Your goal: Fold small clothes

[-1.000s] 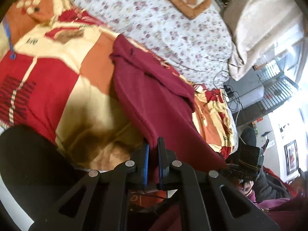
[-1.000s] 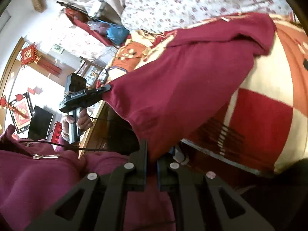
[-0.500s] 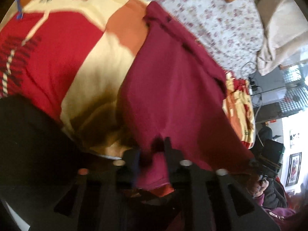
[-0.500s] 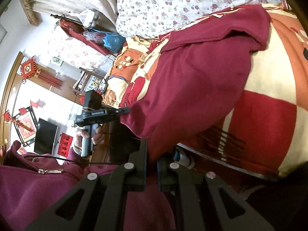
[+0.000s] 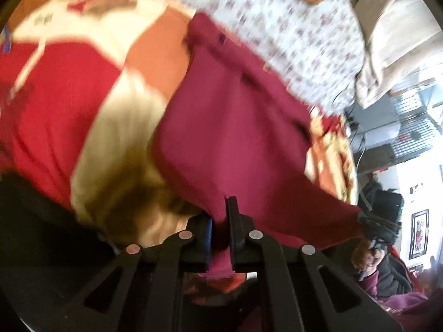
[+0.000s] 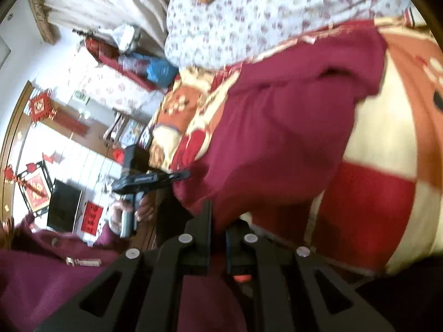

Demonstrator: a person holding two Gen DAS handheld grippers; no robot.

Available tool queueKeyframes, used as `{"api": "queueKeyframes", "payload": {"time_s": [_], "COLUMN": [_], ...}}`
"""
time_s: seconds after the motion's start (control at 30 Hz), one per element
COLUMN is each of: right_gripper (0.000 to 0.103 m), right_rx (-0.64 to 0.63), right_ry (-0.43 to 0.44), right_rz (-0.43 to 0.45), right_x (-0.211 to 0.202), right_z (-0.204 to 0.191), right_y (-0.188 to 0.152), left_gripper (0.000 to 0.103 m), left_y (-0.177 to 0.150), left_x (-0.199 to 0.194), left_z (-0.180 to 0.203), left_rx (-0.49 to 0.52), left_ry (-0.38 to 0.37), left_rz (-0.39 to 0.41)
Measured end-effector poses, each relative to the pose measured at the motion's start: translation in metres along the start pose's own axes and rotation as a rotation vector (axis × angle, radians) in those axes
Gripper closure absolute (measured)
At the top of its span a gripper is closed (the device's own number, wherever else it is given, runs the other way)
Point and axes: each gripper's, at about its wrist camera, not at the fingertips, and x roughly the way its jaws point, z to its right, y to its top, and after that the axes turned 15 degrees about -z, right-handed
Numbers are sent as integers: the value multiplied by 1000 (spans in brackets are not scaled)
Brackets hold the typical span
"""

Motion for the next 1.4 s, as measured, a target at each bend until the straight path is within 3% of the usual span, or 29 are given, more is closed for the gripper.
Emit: {"api": "queueKeyframes", "payload": {"time_s": [0.23,0.37,0.5,0.67,0.97,1.07,1.13,1.17,1.2,1.23,1.3,1.4], "right_gripper": [96,96,96,96,95,77,66,52,43,43,43,50], "right_rx": [26,57,131,235,347,349,337,323,310,296,226,147], "right_ry": [-44,-134,-191,-193,-201,-261,-245,-266,-297,-312,-306,-342], "right_rz": [162,229,281,306,325,291,318,360,396,414,432,333], "right_x": [-32,-39,-44,-39,-20,-14,-21,-29,-36,-40,-45,-20], "right_z": [23,42,72,114,175,182,177,169,160,154,134,116], "right_y": [63,109,150,193,231,239,235,230,225,222,215,222], "left_gripper": [103,103,103,103,103,91,72,68,57,50,49,49], "left_y": [69,118,172,226,292,300,299,297,294,292,287,286], "left_x": [-31,-32,-16,15,64,64,53,47,40,35,30,37], "left_z": [34,51,59,50,20,16,20,24,27,30,34,35], "left_rx": [76,117,111,68,11,3,23,35,45,49,62,58], "left_ry": [-4,30,59,89,98,52,31,22,27,34,38,59], "left_rz": [159,216,234,217,158,140,155,166,190,205,223,219]}}
